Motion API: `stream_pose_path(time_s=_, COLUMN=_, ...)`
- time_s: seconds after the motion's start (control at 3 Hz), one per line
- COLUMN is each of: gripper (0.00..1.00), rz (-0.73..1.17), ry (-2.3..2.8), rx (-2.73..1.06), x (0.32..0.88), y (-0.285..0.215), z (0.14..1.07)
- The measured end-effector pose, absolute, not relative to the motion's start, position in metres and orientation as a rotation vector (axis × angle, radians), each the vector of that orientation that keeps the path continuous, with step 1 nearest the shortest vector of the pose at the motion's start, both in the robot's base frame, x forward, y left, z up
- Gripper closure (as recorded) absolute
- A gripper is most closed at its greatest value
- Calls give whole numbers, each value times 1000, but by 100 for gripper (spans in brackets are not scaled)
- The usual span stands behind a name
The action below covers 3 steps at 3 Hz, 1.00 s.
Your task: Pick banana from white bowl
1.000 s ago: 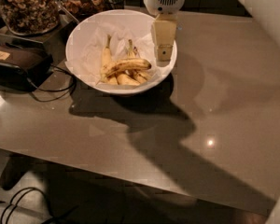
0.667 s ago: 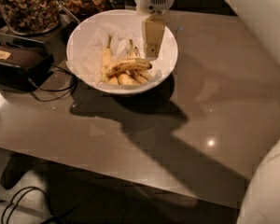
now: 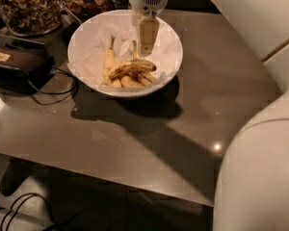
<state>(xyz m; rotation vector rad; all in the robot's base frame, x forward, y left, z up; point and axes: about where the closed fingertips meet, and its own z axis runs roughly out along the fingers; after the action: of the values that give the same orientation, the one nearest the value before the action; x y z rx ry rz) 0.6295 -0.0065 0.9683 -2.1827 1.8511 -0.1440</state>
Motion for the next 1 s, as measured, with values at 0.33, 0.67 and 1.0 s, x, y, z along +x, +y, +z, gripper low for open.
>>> stream_pose_path(time_s=0.33, gripper=33, rz=-116, ry=1850, rx=-2218, x=638, y=2, z=954)
stream_pose_path(time_s=0.67, gripper=36, rz=-74, ry=1861, rx=-2243, x=644, y=9, z=938)
stream_pose_path(time_s=1.0, gripper=38, rz=-23, ry=1869, rx=-2256, x=646, y=15, z=924)
